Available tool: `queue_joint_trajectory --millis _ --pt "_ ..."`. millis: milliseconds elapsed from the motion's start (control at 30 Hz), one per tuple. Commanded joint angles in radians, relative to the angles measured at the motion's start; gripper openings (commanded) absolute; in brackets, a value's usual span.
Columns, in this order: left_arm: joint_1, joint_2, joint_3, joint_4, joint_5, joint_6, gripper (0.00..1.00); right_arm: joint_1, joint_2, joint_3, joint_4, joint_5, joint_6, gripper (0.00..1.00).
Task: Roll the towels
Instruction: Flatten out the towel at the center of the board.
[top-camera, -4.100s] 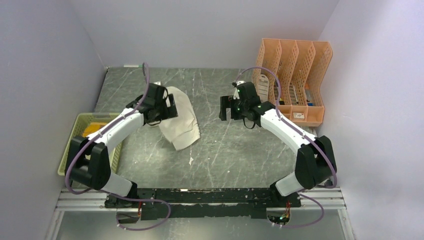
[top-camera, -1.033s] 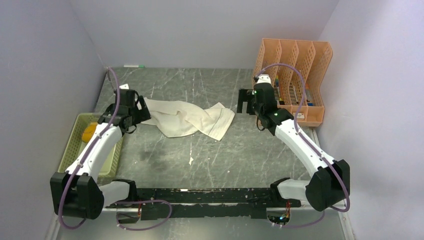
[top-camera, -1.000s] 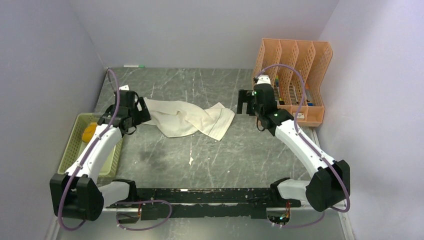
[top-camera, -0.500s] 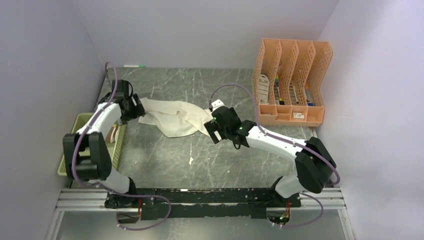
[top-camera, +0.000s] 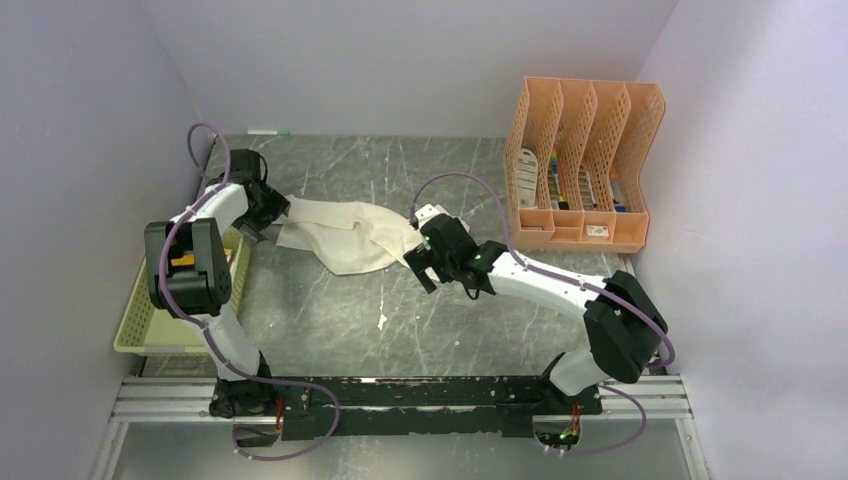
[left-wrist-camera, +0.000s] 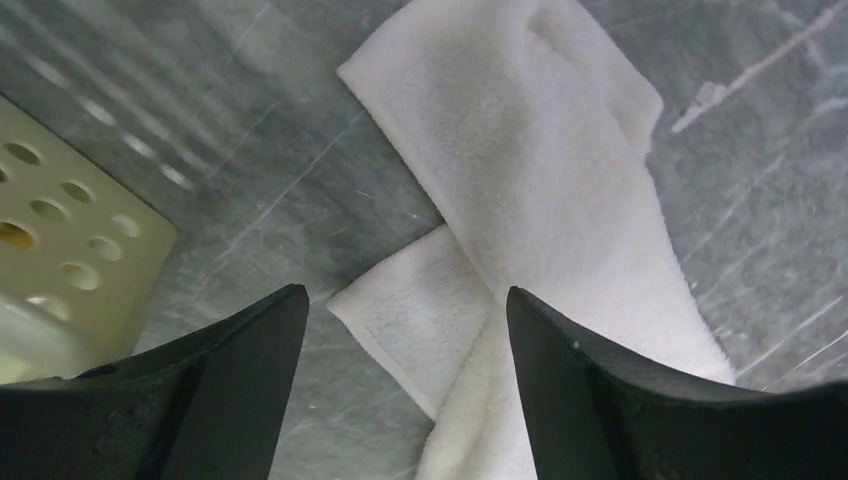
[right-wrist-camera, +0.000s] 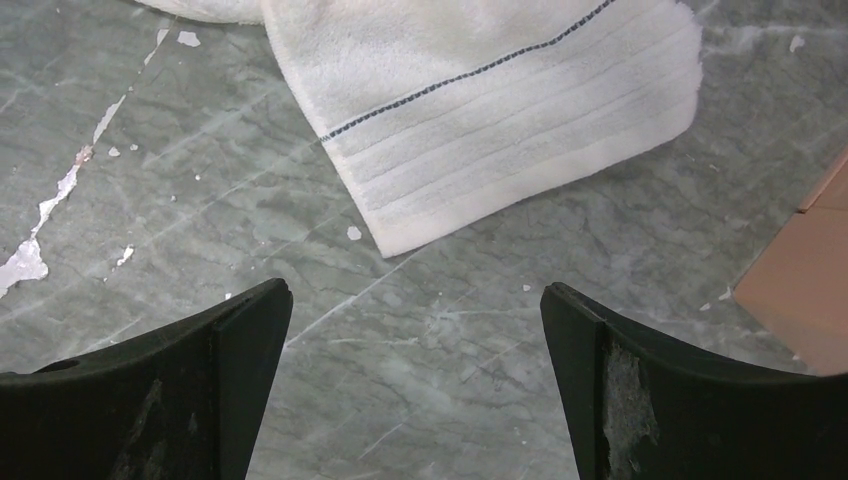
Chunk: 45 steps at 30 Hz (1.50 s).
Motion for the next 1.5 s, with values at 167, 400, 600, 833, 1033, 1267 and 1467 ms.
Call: queue_joint_trajectory --millis 167,400,600,833,1033,1267,1467 --pt "0.014 0.029 -0.028 0.082 -0.063 -0.347 0.75 0.004 0.016 -0.004 0.047 -0.042 -0.004 0.98" --pt "0.025 0.075 0.056 -0.021 -0.219 -0.442 0.76 0.004 0.013 -0.006 0.055 -0.061 -0.006 0.98" --pt "0.036 0.127 0.095 -0.035 -0.287 -0.528 0.72 0.004 -0.002 -0.006 0.048 -0.066 -0.005 0.98" --pt "0.036 0.225 0.186 0.0 -0.285 -0.565 0.59 0.005 -0.029 -0.006 0.037 -0.064 -0.004 0.98" --pt "0.032 0.322 0.303 -0.088 -0.308 -0.559 0.55 0.005 -0.051 -0.009 0.031 -0.062 -0.004 0.98" --pt "0.031 0.349 0.257 -0.009 -0.29 -0.495 0.45 0.003 -0.045 -0.011 0.038 -0.067 -0.001 0.98" --pt "0.031 0.35 0.19 0.134 -0.236 -0.383 0.07 -0.016 0.027 0.01 0.008 -0.064 0.007 0.98"
